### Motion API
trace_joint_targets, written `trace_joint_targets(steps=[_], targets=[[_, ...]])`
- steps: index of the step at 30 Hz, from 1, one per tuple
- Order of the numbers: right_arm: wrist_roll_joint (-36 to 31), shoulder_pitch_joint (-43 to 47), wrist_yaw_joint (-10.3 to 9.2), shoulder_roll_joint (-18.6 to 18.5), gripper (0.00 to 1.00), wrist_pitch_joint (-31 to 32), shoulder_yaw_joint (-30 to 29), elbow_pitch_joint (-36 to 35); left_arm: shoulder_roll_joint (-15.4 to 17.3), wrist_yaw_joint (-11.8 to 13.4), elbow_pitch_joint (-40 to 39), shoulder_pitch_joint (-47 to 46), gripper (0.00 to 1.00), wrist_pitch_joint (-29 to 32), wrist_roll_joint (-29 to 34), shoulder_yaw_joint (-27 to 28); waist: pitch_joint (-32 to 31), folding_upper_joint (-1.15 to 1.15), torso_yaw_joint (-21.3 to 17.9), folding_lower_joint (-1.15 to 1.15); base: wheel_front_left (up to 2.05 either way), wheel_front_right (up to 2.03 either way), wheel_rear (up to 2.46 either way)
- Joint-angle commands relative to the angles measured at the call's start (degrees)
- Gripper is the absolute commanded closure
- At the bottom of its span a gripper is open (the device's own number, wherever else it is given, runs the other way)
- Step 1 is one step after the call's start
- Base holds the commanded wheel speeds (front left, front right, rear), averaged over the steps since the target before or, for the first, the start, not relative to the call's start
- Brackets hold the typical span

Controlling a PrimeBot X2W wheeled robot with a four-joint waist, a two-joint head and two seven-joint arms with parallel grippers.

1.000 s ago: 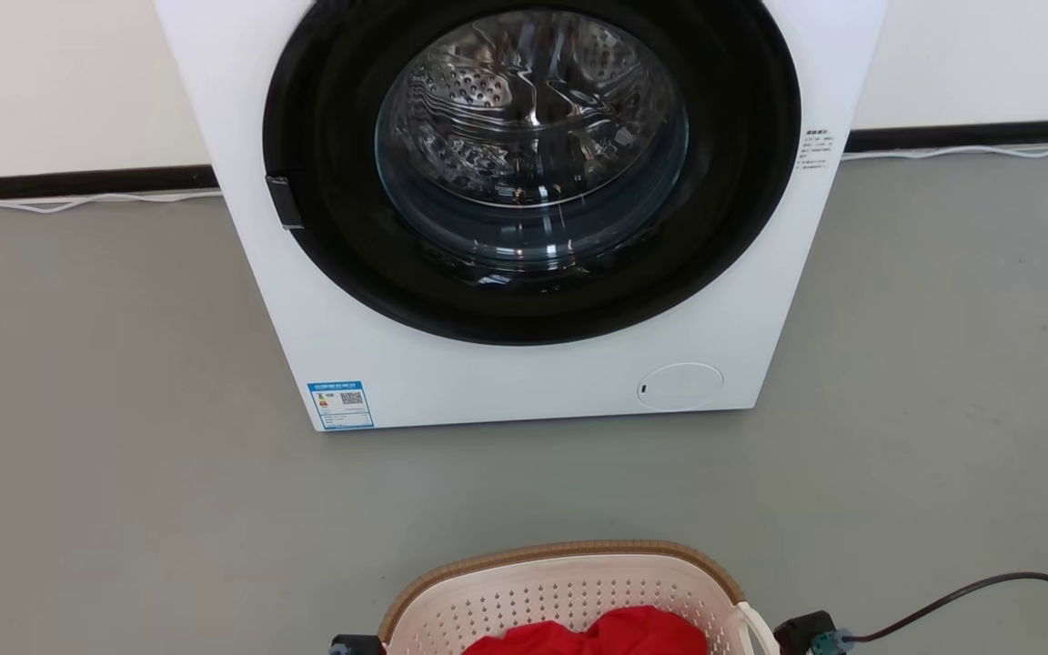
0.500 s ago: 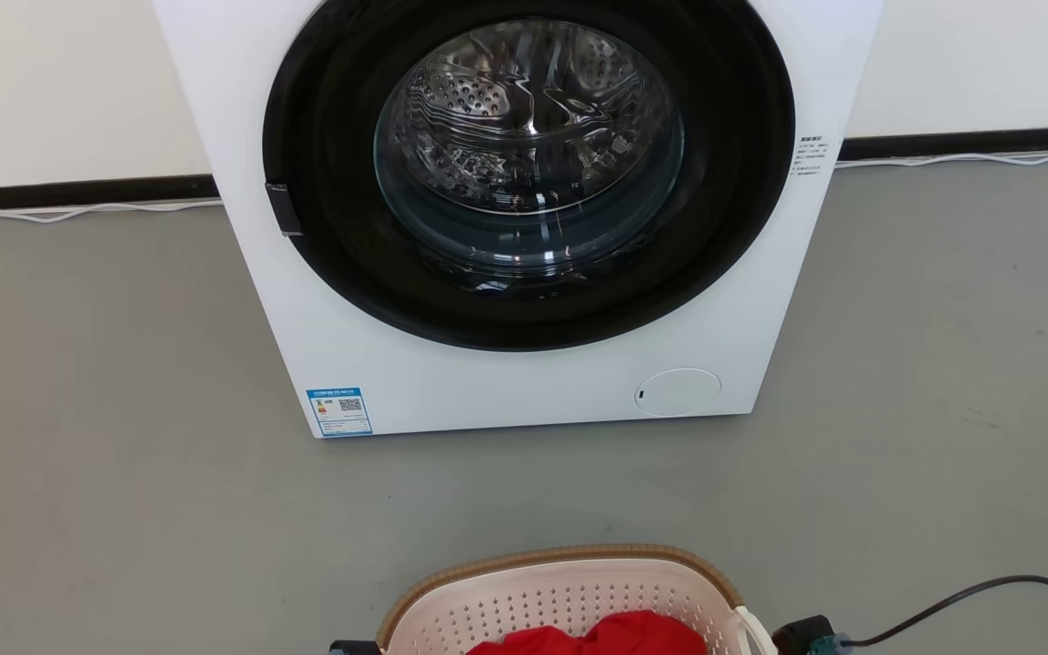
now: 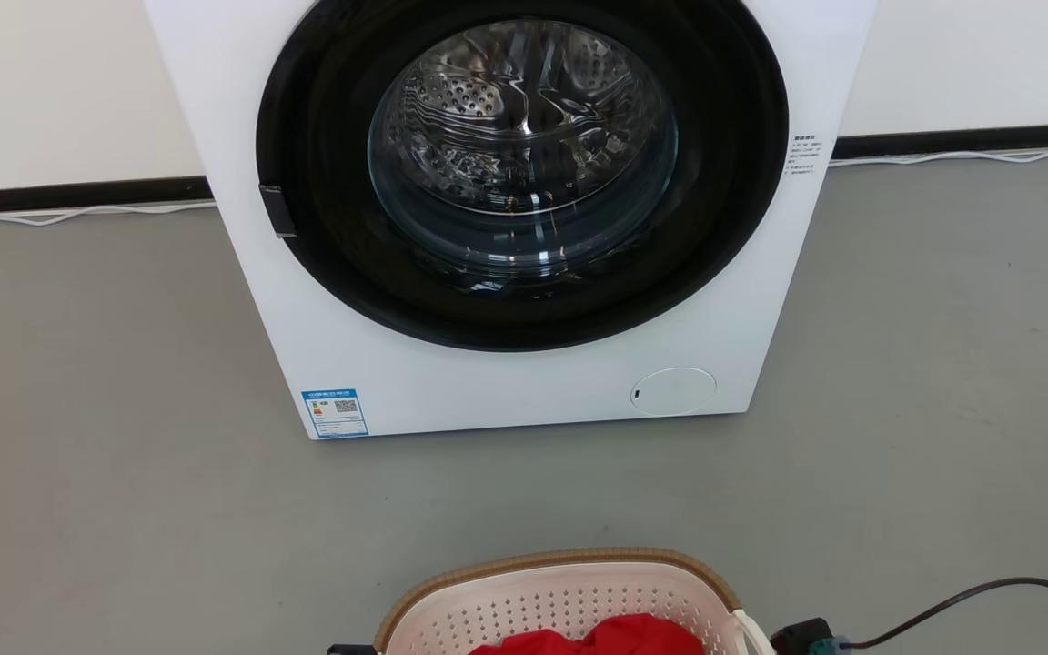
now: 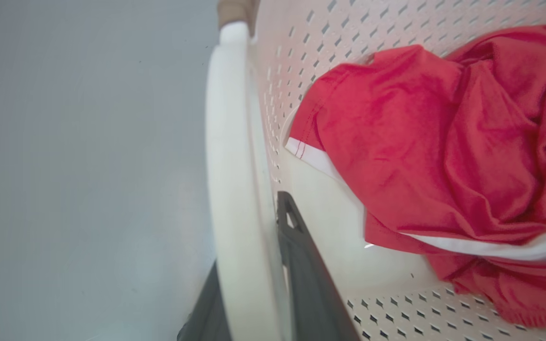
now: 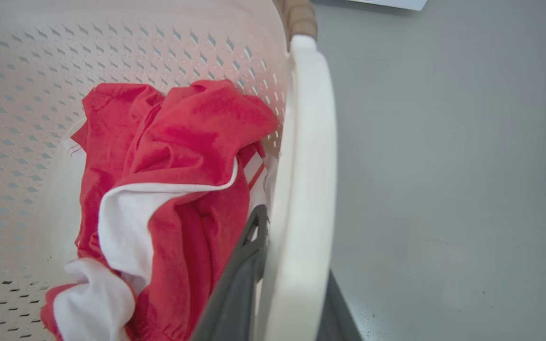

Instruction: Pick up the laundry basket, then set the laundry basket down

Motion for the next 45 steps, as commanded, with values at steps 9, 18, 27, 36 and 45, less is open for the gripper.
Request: trace_joint_targets(steps=[9,18,27,36,45], targets=[[1.20,-1.21,1.00,0.72,1.00,-0.83,2.75,-1.45,0.54,-0.60,0.13,-2.32,1.00,-1.75,-0.84,-0.39,0.15,0.00,-0.35,0.00,0.00,0.00,0.00],[2.32,-1.57,1.00,0.72,1.00,-0.91,3.84,-1.31,0.54,-0.69,0.55,-2.75,1.00,-2.07,-1.76,-0.99,0.42,0.00,-0.83,0.00,0.00,0.00,0.00],[3.43,-1.65,1.00,0.72,1.00,-1.12,4.73,-1.10,0.54,-0.82,0.83,-2.96,1.00,-2.13,-2.43,-1.82,0.57,0.00,-0.94,0.00,0.00,0.00,0.00],[4.50,-1.86,1.00,0.72,1.00,-1.38,5.65,-0.92,0.54,-0.71,0.91,-3.10,1.00,-2.27,-3.12,-2.65,0.76,0.00,-0.74,0.00,0.00,0.00,0.00],[5.42,-2.42,1.00,0.72,1.00,-1.73,6.30,-0.76,0.54,-0.58,0.91,-3.68,1.00,-2.52,-3.63,-3.24,1.67,0.00,-0.90,0.00,0.00,0.00,0.00]])
